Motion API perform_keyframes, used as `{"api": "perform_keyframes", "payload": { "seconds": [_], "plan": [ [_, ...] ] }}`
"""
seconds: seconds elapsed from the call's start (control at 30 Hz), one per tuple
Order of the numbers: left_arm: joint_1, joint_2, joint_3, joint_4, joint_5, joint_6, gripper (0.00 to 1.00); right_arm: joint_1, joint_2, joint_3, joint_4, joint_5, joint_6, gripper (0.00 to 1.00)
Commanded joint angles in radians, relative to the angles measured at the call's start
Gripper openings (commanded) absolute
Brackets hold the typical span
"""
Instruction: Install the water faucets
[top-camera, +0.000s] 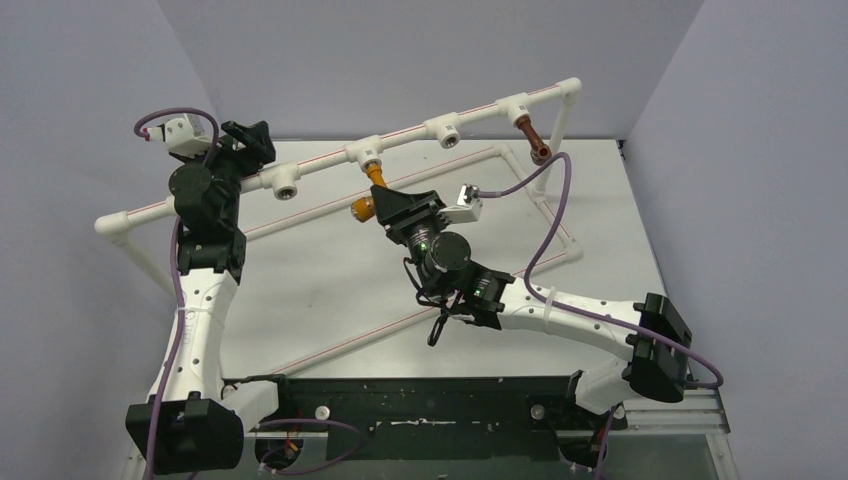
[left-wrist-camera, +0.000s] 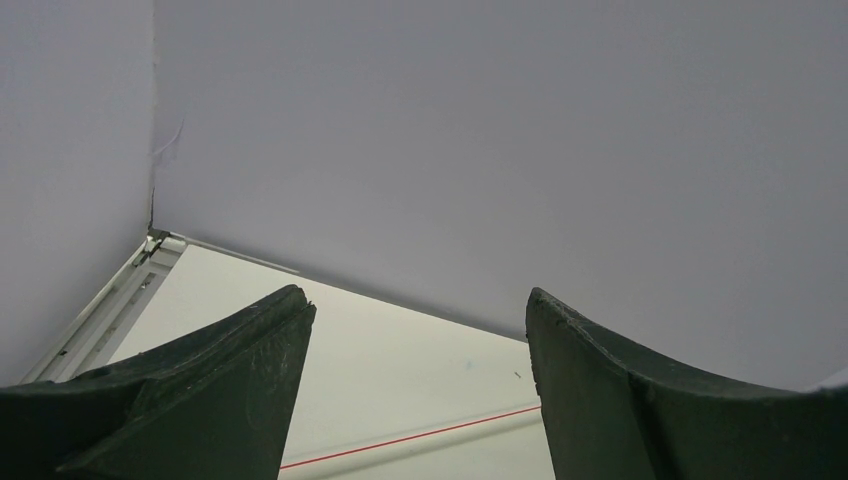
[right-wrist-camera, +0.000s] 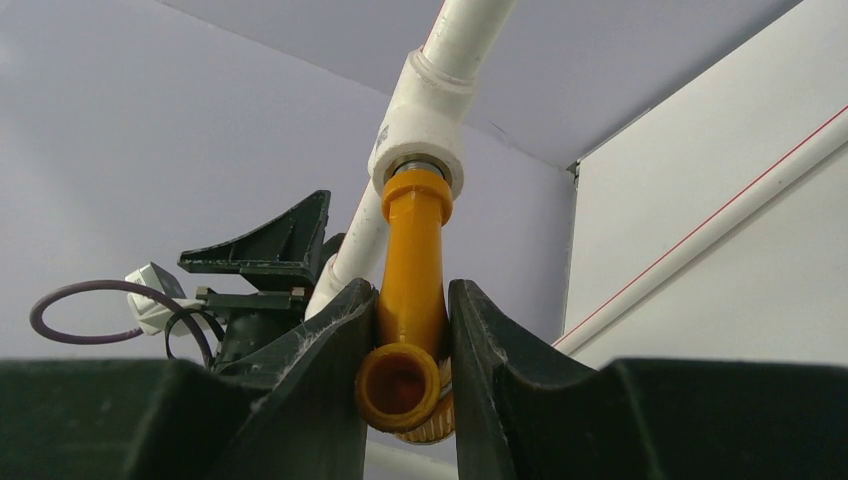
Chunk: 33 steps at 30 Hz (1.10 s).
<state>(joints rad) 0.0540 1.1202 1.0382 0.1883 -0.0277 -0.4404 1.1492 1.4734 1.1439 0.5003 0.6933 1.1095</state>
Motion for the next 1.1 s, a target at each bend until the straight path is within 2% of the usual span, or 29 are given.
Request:
{"api": "perform_keyframes", "payload": {
  "seconds": [0.0,0.07,0.17,0.23,0.4,0.7,0.87,1.07],
  "plan": [
    [-0.009,0.059,-0.131,-0.421,0.091,0.012,0.75,0.001,-0.026,0.021,0.142,-0.110,0.124,0.00],
    [-0.009,0.061,-0.131,-0.422,0.089,0.012,0.75,-0.001,-0.032,0.017,0.127,-0.116,0.125,0.03],
    [-0.010,0.064,-0.130,-0.423,0.090,0.011,0.75,-0.004,-0.044,0.017,0.099,-0.119,0.120,0.28],
    [-0.010,0.067,-0.129,-0.423,0.092,0.011,0.75,-0.006,-0.052,0.015,0.081,-0.118,0.117,0.40],
    [-0.009,0.067,-0.129,-0.424,0.087,0.012,0.75,-0.009,-0.073,-0.015,0.071,-0.121,0.119,0.57],
    [-0.010,0.067,-0.129,-0.426,0.079,0.014,0.75,-0.008,-0.156,-0.080,-0.024,-0.115,0.126,0.75],
    [-0.010,0.073,-0.129,-0.428,0.078,0.016,0.75,-0.010,-0.233,-0.113,-0.106,-0.101,0.062,0.77],
    [-0.010,0.084,-0.129,-0.426,0.078,0.014,0.76,-0.024,-0.319,-0.118,-0.210,-0.144,-0.126,0.79]
  ]
}}
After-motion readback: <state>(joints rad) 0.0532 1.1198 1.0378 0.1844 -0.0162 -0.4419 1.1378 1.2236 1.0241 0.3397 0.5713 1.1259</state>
